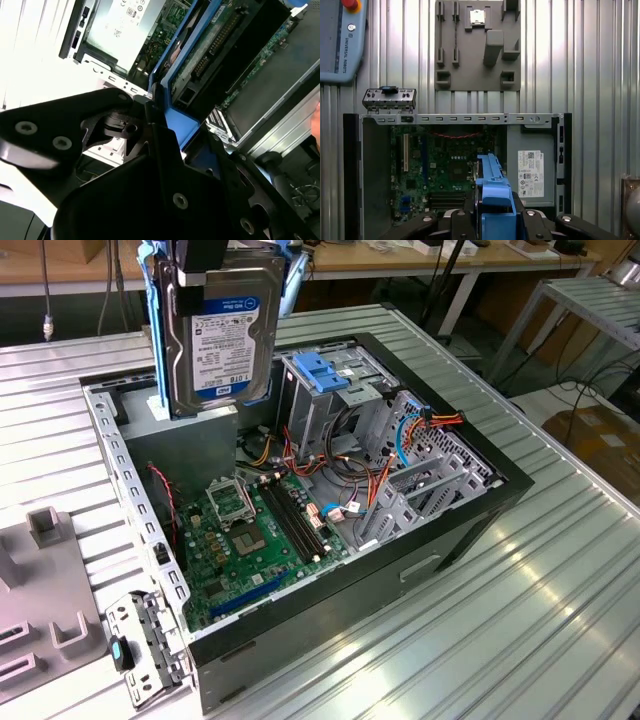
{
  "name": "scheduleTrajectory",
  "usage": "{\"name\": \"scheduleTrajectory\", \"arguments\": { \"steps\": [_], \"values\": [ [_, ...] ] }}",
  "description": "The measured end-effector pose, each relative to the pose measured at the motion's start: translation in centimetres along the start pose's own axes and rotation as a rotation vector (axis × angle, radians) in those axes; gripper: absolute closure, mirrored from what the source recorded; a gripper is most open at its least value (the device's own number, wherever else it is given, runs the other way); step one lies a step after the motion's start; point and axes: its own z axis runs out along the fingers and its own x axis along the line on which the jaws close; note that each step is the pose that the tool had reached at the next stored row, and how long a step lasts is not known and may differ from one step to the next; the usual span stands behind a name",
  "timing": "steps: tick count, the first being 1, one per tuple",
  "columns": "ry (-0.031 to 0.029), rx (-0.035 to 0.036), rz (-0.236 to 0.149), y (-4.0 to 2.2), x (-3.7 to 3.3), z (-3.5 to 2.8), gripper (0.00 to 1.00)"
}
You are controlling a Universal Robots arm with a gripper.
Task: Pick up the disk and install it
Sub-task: 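Pick up the disk, then insert the disk into the insertion slot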
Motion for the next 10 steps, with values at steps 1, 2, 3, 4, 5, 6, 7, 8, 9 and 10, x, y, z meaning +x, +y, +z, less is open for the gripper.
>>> {"name": "scheduleTrajectory", "arguments": {
  "steps": [1,2,3,4,5,6,7,8,9,10],
  "values": [
    [0.0000,0.0001,0.000,-0.01,0.01,0.00,0.63],
    [-0.0001,0.0000,0.000,-0.03,0.01,0.00,0.63],
    [0.0000,0.0001,0.000,-0.05,0.02,0.00,0.63],
    [0.0000,0.0001,0.000,-0.05,0.02,0.00,0.63],
    [0.0000,0.0001,0.000,-0.06,0.02,0.00,0.63],
    [0.0000,0.0001,0.000,-0.06,0.02,0.00,0.63],
    [-0.0001,0.0001,0.000,-0.07,0.02,0.00,0.63],
    [0.0000,0.0001,0.000,-0.07,0.02,0.00,0.63],
    [-0.0001,0.0001,0.000,-0.07,0.03,0.00,0.63],
    [0.0000,0.0000,0.000,-0.07,0.08,0.00,0.63]
  ]
}}
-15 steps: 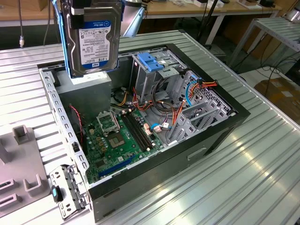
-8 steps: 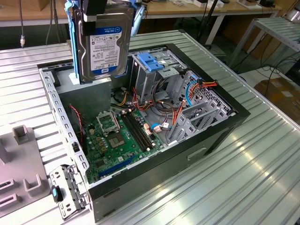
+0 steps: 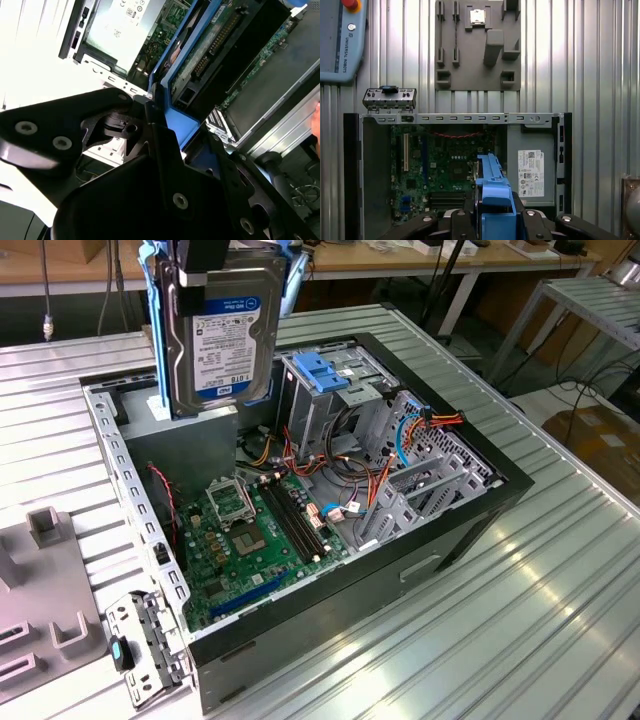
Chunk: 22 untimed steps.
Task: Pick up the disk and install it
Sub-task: 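Insert the disk into the insertion slot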
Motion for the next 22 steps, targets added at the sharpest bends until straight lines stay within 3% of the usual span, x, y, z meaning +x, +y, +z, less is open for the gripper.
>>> {"name": "scheduleTrajectory", "arguments": {
  "steps": [16,22],
  "values": [
    [0.0000,0.0000,0.000,-0.08,1.21,0.00,0.63],
    [0.0000,0.0000,0.000,-1.12,1.50,0.01,0.63]
  ]
}}
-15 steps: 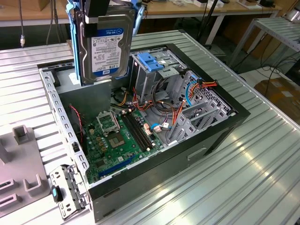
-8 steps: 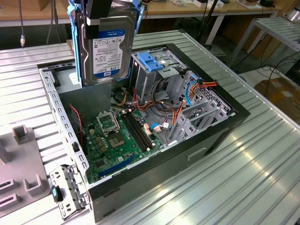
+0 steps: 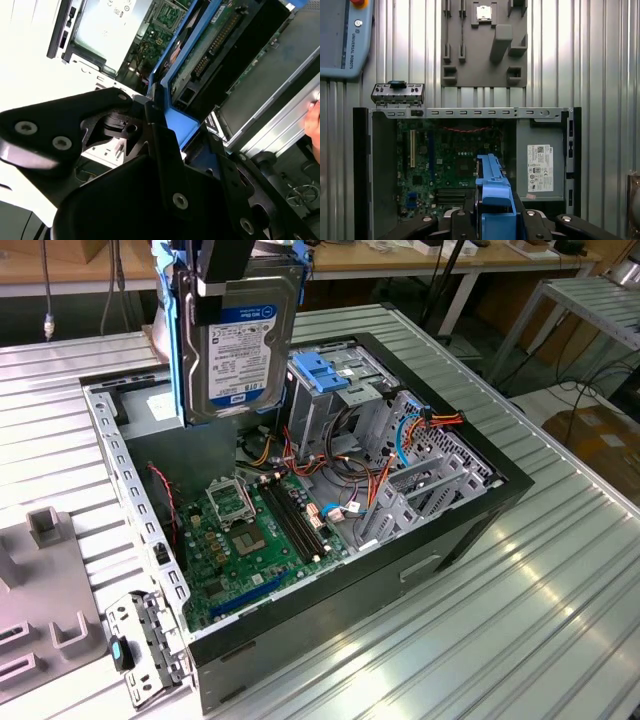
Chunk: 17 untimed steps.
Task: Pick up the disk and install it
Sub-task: 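Insert the disk into the insertion slot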
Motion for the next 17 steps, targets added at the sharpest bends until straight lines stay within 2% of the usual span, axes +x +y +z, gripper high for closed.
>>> {"name": "scheduleTrajectory", "arguments": {
  "steps": [6,17],
  "values": [
    [0.0000,0.0000,0.000,-1.23,0.27,0.01,0.63],
    [0.0000,0.0000,0.000,-2.52,1.12,0.03,0.63]
  ]
}}
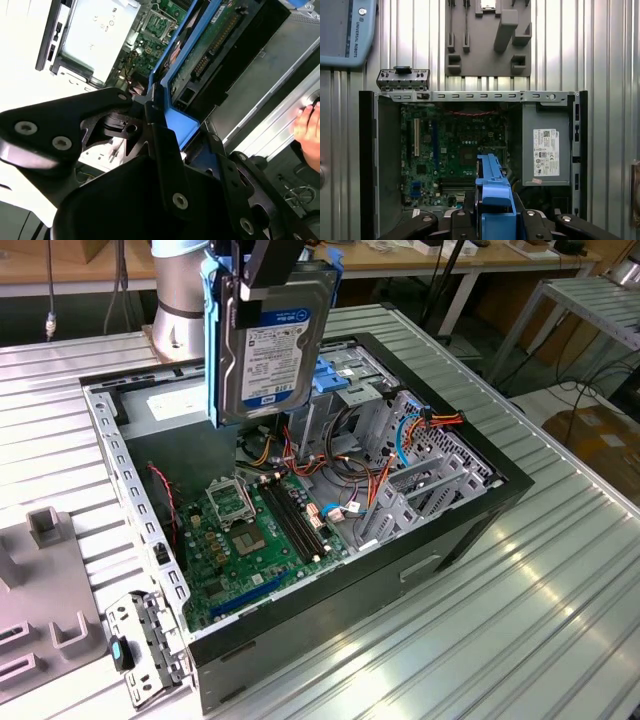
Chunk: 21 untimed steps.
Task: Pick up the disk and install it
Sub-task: 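Insert the disk into the insertion slot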
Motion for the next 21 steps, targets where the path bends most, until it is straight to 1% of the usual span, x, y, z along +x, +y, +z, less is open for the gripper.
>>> {"name": "scheduleTrajectory", "arguments": {
  "steps": [7,9,12,15,21],
  "values": [
    [0.0000,0.0001,0.000,-0.45,1.02,0.04,0.63],
    [0.0000,0.0018,0.000,-0.51,1.34,0.12,0.63],
    [-0.0001,0.0066,0.000,-0.70,1.51,0.27,0.63],
    [0.0000,0.0068,0.000,-1.10,1.68,0.31,0.63],
    [0.0000,0.0068,0.000,-1.59,1.94,0.33,0.63]
  ]
}}
